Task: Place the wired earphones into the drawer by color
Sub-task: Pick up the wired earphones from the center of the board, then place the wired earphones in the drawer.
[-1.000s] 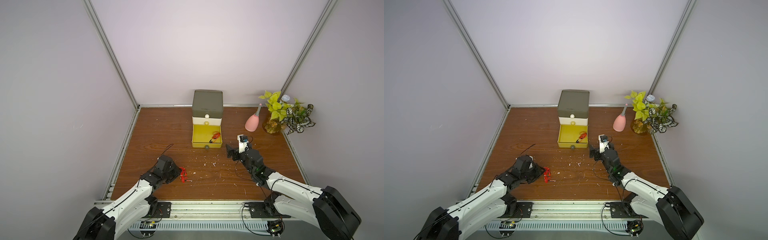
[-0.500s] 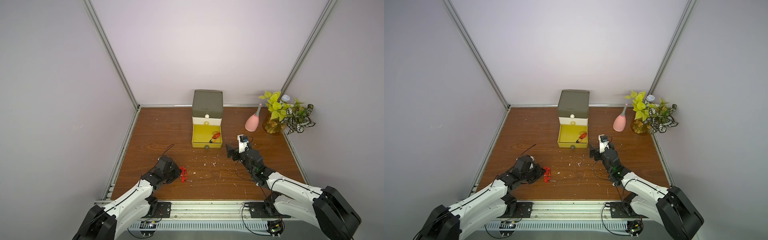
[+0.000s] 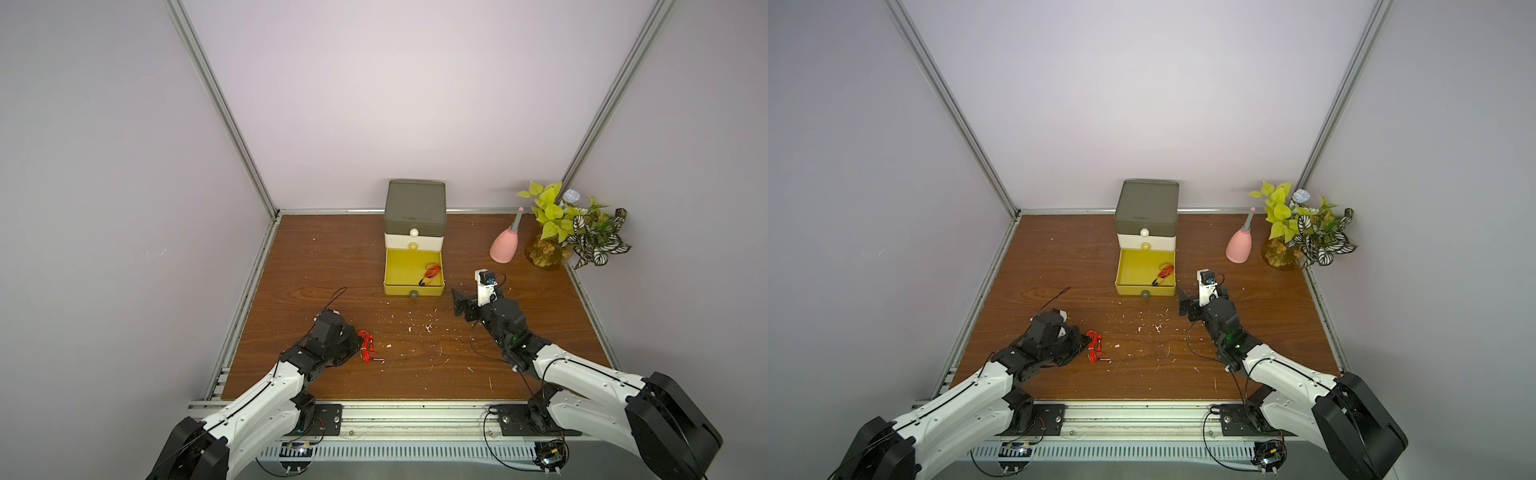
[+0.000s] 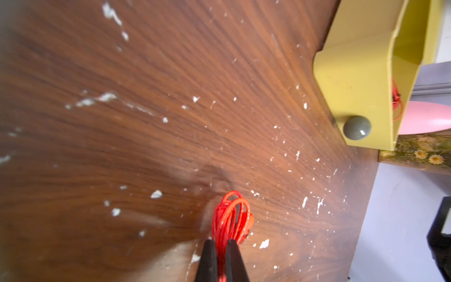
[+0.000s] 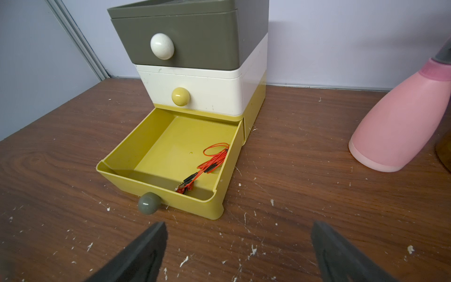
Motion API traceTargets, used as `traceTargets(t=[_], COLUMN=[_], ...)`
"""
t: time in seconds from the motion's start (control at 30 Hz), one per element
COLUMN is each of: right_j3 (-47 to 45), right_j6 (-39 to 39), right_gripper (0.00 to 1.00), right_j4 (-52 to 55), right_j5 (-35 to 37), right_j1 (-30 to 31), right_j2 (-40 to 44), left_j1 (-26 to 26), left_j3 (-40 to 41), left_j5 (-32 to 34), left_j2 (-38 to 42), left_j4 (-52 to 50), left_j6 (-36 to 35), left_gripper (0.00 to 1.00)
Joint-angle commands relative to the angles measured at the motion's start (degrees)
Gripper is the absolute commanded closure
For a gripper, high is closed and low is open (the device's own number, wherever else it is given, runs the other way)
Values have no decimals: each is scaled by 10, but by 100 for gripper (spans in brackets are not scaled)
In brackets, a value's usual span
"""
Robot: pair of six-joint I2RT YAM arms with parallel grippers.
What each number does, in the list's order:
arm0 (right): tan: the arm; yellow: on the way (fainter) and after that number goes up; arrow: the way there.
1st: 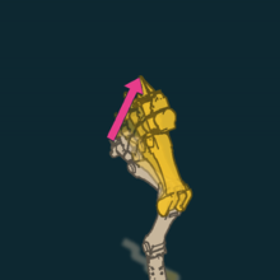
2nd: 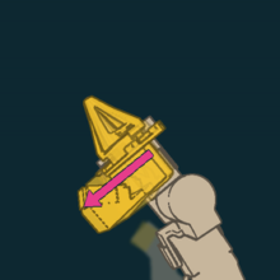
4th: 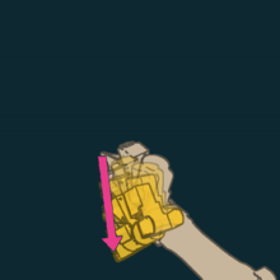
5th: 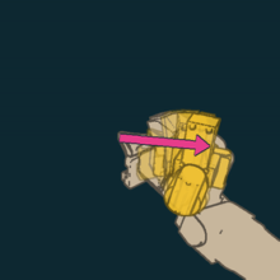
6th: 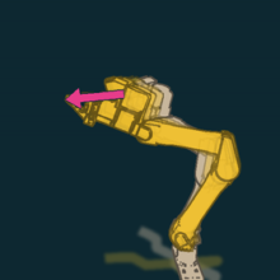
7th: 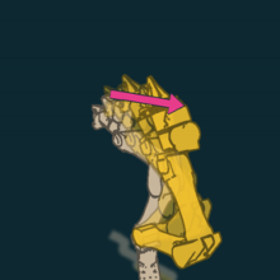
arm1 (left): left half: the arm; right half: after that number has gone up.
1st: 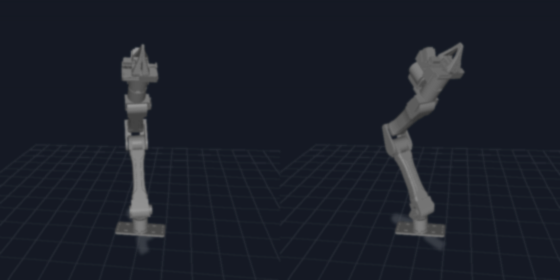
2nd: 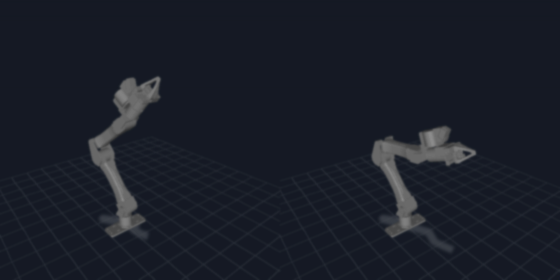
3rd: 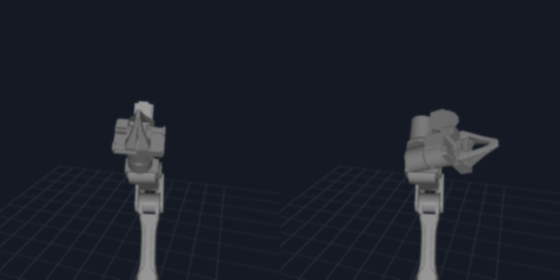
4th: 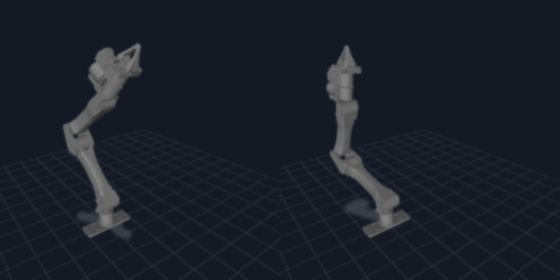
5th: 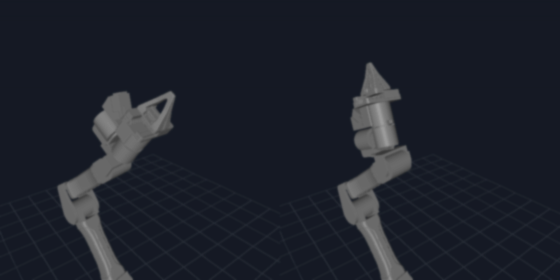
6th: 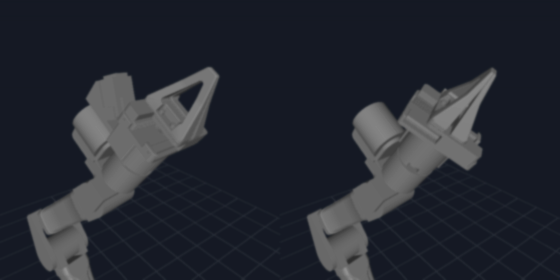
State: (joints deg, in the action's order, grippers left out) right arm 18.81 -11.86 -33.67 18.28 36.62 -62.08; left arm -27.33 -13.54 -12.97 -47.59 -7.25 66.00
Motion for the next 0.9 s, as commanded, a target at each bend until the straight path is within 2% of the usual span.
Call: traceTargets(t=[0.0, 0.2, 0.47, 0.87], right_j3=[-6, -15, -24, -33], right_j6=[-6, -2, 1, 8], right_gripper=[1, 1, 1, 1], right_j4=[-28, -39, -54, -69], right_j5=[19, 24, 23, 24], right_j1=[-3, -3, -3, -3], right_j2=[11, 22, 28, 34], left_j1=[-6, -6, -6, -12], left_j3=[-14, -54, -143, -258], left_j5=[23, 39, 46, 50], left_j2=[23, 36, 4, -148], left_j4=[-15, -26, -8, 134], left_j6=[-5, -35, -88, -168], left_gripper=[100, 100, 100, 100])
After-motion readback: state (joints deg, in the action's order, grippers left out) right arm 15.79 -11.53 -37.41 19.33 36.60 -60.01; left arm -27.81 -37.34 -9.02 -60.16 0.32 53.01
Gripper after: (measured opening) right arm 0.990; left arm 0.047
